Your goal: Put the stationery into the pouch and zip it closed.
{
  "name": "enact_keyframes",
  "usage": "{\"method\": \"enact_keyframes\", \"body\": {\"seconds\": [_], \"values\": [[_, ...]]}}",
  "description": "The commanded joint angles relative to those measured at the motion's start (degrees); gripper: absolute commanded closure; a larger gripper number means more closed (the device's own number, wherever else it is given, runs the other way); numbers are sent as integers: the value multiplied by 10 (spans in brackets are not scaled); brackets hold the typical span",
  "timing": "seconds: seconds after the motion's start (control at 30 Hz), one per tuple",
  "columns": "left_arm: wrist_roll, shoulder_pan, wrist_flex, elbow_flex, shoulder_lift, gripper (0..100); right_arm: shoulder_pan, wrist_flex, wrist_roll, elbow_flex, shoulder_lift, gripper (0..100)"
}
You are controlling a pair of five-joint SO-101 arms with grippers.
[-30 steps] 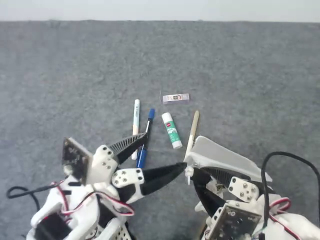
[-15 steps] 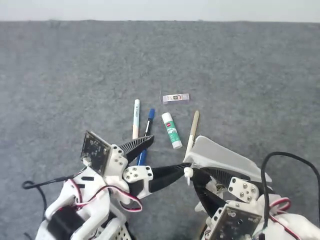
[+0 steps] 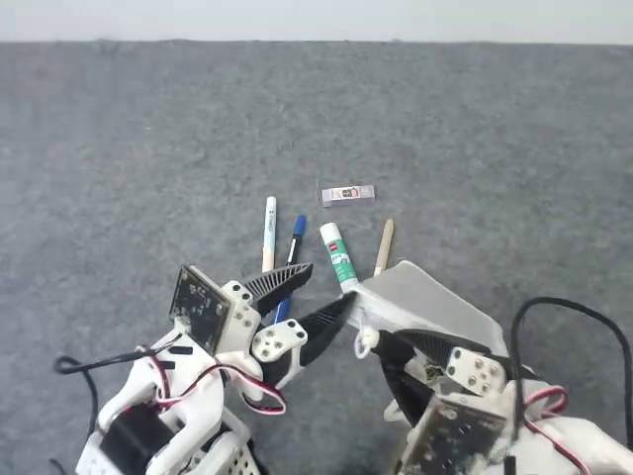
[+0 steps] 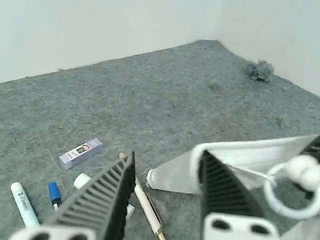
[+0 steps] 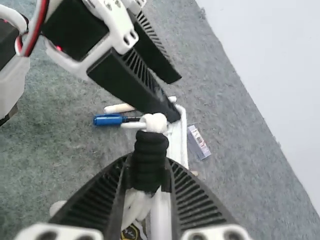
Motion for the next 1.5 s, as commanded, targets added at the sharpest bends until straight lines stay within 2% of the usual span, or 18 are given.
{"method": "enact_keyframes", "body": {"seconds": [0.0,0.17,0.6,0.77,1.0,1.23,1.47], "values": [[-24,-4,-14,0,-1,887,-2,-7,3,13,0,992],[-77,-4,-19,-2,-4,995,-2,-32,2,39,0,992],[-109,-17,-20,-43,-5,991,-1,-86,-27,61,0,991],[-116,-91,-25,-74,-5,991,2,-93,-27,61,0,991],[-104,-164,-55,-76,-5,991,73,-122,-50,61,0,991],[-87,-237,-78,-76,-6,991,76,-126,-53,61,0,991],[-69,-280,-80,-77,-6,991,77,-167,-74,96,0,991]]}}
